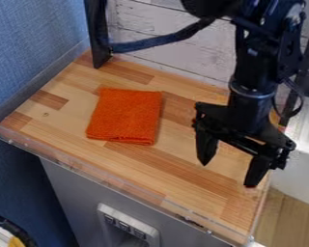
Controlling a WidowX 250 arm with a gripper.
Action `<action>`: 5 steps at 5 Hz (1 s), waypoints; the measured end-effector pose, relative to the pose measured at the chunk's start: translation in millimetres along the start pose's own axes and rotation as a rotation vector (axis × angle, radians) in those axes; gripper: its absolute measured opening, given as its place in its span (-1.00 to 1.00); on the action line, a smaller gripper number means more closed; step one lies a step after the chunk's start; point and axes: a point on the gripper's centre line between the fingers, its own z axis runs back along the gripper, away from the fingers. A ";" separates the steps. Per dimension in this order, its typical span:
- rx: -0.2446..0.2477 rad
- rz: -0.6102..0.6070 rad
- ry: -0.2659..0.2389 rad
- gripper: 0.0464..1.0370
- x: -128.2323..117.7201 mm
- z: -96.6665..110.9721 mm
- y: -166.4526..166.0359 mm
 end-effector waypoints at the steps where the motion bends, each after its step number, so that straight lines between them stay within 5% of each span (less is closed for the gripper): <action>1: 0.005 -0.006 0.019 0.92 0.1 -6.9 0.1; 5: 0.017 -0.012 -0.032 0.92 8.9 -5.5 1.7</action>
